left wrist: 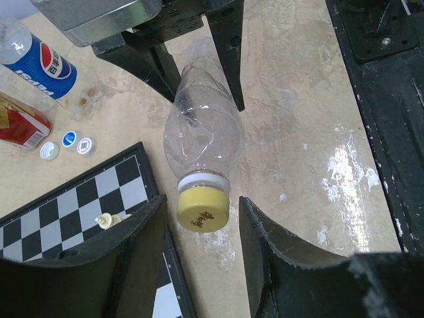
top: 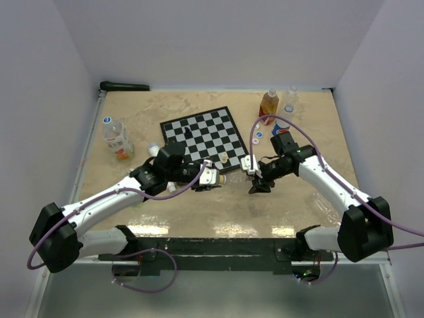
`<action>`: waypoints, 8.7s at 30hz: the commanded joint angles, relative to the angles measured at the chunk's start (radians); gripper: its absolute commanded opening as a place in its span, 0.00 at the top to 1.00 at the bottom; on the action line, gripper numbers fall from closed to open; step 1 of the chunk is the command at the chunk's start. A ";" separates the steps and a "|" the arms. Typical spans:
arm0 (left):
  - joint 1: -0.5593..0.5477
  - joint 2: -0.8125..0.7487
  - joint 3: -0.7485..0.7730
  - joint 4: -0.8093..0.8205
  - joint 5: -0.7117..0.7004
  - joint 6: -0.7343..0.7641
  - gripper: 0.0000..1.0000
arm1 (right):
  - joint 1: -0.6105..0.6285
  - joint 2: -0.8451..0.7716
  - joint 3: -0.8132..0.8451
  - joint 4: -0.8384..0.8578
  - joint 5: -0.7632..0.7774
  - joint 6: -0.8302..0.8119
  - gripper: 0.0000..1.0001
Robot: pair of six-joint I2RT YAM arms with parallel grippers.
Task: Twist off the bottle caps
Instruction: Unscrew the bottle cap from the plastic bottle.
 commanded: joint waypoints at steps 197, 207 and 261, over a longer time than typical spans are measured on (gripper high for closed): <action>-0.010 -0.114 -0.066 0.144 -0.096 0.053 0.10 | 0.002 -0.017 0.000 0.008 0.010 0.012 0.98; -0.015 -0.031 -0.043 0.126 -0.069 0.027 0.30 | 0.002 -0.015 0.000 0.006 0.010 0.012 0.98; 0.050 0.147 0.198 -0.176 -0.158 -1.096 0.65 | 0.002 -0.015 -0.002 0.006 0.015 0.018 0.98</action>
